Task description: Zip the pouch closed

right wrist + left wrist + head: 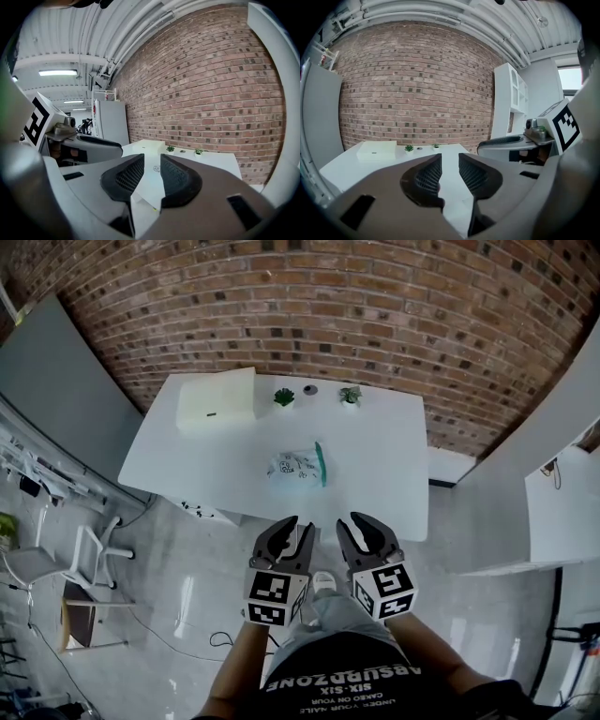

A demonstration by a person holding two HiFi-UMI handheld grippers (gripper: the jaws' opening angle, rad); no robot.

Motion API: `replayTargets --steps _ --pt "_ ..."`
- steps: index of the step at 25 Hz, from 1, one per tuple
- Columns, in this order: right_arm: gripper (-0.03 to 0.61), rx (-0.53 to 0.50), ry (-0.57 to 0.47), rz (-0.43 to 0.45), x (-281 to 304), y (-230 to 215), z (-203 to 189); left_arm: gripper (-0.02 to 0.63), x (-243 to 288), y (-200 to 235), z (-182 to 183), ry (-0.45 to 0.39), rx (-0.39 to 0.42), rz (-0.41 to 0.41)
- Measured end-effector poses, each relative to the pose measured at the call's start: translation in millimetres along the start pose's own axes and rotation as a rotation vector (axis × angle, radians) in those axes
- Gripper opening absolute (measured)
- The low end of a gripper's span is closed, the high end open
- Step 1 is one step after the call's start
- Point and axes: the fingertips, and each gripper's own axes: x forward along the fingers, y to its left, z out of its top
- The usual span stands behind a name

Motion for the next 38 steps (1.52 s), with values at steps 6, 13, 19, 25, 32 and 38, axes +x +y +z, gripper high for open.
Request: replayTargets --steps 6,13,19,25,32,38 --pt "0.098 0.005 0.019 0.017 25.1 -18.6 4.9 0.117 26.6 19.9 3.8 0.043 0.033 0.014" --pt "0.118 0.009 0.109 0.068 56.1 -38.1 -8.1 0.123 57.6 37.6 5.7 0.083 0.040 0.029" --pt "0.129 0.007 0.158 0.110 81.6 -53.9 -17.0 0.123 82.2 50.6 1.2 0.120 0.047 0.047" --pt "0.127 -0.016 0.161 0.121 94.7 -63.6 -19.8 0.123 98.0 61.4 -3.3 0.139 0.053 0.047" --pt "0.127 -0.028 0.165 0.089 118.2 -78.3 -18.9 0.123 123.1 81.4 -0.5 0.164 0.073 0.008" --pt "0.127 -0.034 0.196 0.061 157.6 -98.1 -15.6 0.123 163.3 109.6 7.4 0.209 0.114 -0.059"
